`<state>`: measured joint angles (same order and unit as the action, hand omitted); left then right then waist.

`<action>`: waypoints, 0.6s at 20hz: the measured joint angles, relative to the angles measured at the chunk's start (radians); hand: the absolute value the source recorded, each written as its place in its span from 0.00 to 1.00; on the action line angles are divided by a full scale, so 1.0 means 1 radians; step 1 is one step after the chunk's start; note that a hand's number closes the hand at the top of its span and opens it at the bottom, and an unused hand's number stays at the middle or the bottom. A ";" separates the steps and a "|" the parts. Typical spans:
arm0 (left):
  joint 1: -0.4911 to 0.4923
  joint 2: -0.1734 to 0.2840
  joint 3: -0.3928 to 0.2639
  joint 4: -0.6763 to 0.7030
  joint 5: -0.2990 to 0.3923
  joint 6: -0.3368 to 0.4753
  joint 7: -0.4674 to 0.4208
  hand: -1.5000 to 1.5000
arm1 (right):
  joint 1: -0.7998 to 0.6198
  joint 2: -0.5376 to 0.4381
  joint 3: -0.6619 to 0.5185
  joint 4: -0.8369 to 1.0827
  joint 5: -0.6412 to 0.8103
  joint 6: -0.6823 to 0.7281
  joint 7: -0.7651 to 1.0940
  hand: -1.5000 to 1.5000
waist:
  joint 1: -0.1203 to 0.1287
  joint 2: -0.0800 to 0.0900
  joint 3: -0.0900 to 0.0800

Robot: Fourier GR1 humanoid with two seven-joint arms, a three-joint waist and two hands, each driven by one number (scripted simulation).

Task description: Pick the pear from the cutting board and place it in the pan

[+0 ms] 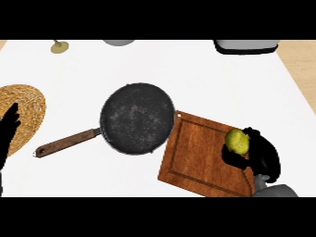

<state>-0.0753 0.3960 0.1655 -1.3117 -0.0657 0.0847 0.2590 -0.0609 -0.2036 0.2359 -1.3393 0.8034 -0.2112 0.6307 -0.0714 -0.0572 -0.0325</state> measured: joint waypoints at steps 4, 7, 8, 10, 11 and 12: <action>0.018 0.001 0.006 0.001 0.001 0.000 -0.004 0.50 | 0.036 0.028 0.093 -0.140 0.196 -0.092 0.122 1.00 | -0.012 0.001 0.009; 0.022 0.001 0.008 -0.002 0.002 0.001 -0.009 0.50 | 0.055 0.070 0.179 -0.255 0.352 -0.117 0.220 1.00 | -0.011 0.006 0.014; 0.020 -0.001 0.007 -0.002 0.002 0.002 -0.009 0.50 | 0.059 0.092 0.212 -0.289 0.407 -0.115 0.254 1.00 | -0.010 0.009 0.016; 0.019 -0.004 0.005 0.002 -0.001 0.003 -0.017 0.50 | 0.064 0.132 0.279 -0.358 0.515 -0.093 0.324 1.00 | -0.003 0.016 0.018; 0.014 -0.006 0.001 -0.001 -0.001 0.000 -0.018 0.50 | 0.068 0.147 0.319 -0.386 0.566 -0.082 0.362 1.00 | 0.003 0.020 0.020; 0.010 -0.007 0.000 -0.001 0.000 -0.001 -0.017 0.50 | 0.070 0.157 0.358 -0.413 0.616 -0.070 0.396 1.00 | 0.009 0.023 0.022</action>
<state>-0.0652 0.3890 0.1657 -1.3125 -0.0656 0.0836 0.2417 0.0089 -0.0461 0.5939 -1.7524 1.4199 -0.2810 1.0267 -0.0620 -0.0338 -0.0109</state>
